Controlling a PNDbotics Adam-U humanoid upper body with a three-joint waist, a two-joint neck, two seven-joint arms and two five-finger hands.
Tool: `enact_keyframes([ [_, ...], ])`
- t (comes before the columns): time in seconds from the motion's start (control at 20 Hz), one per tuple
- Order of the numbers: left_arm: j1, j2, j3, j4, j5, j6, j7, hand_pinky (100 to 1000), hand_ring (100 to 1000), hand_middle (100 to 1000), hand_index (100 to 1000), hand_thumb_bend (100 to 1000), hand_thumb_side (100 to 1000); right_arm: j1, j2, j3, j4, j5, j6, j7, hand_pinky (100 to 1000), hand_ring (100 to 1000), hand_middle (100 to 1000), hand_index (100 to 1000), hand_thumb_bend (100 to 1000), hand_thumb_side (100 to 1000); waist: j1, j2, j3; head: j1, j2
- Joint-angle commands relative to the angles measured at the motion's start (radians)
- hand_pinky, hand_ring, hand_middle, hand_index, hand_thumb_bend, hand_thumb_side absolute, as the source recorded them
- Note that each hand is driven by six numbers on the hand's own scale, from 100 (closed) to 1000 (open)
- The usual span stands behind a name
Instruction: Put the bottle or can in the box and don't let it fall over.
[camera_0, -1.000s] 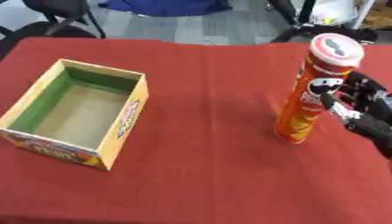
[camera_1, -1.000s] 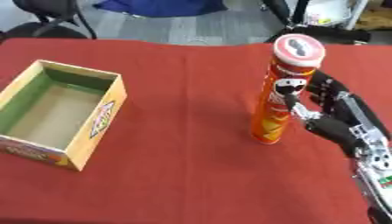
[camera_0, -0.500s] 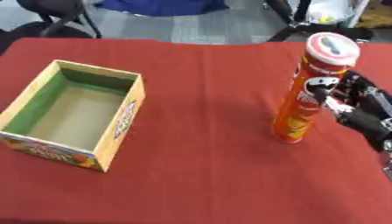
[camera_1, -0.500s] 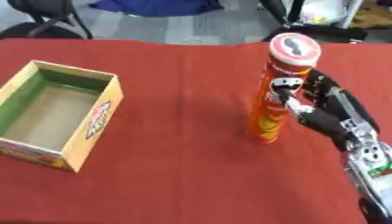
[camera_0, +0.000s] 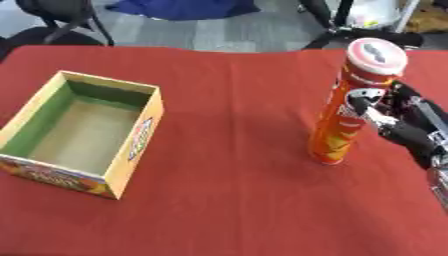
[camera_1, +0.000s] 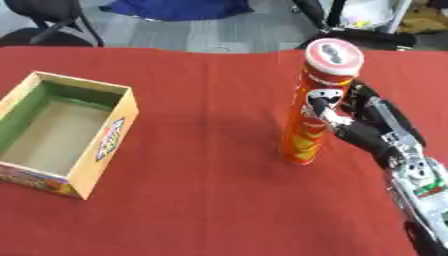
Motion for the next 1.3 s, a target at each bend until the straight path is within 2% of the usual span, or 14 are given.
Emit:
enact_keyframes([
  [0.05,-0.012,0.017,0.000,-0.015,0.003,-0.001,-0.004,706,826,687,693,909,832,-0.019,-0.031,-0.001,0.001,-0.006,0.003,0.003,1000,969,878,952,296,343,0.000,-0.006,0.002,-0.002,-0.016],
  [0.65,-0.013,0.014,0.000,-0.016,0.004,-0.001,-0.004,707,826,687,693,907,831,-0.041,-0.029,0.009,0.021,0.007,0.004,0.037,1000,975,858,942,296,351,-0.001,-0.001,0.007,0.002,-0.019],
  [0.95,-0.012,0.014,0.001,-0.016,0.005,-0.002,-0.004,708,826,687,693,906,831,-0.037,-0.029,0.003,0.018,0.056,0.020,0.046,1000,982,870,949,355,250,-0.002,-0.001,0.006,0.004,-0.018],
  [1.3,-0.011,0.014,0.001,-0.015,0.005,-0.002,-0.005,708,825,688,693,906,831,-0.027,-0.027,-0.001,0.008,0.062,0.033,0.069,1000,986,878,962,343,275,-0.001,-0.002,0.003,0.004,-0.019],
])
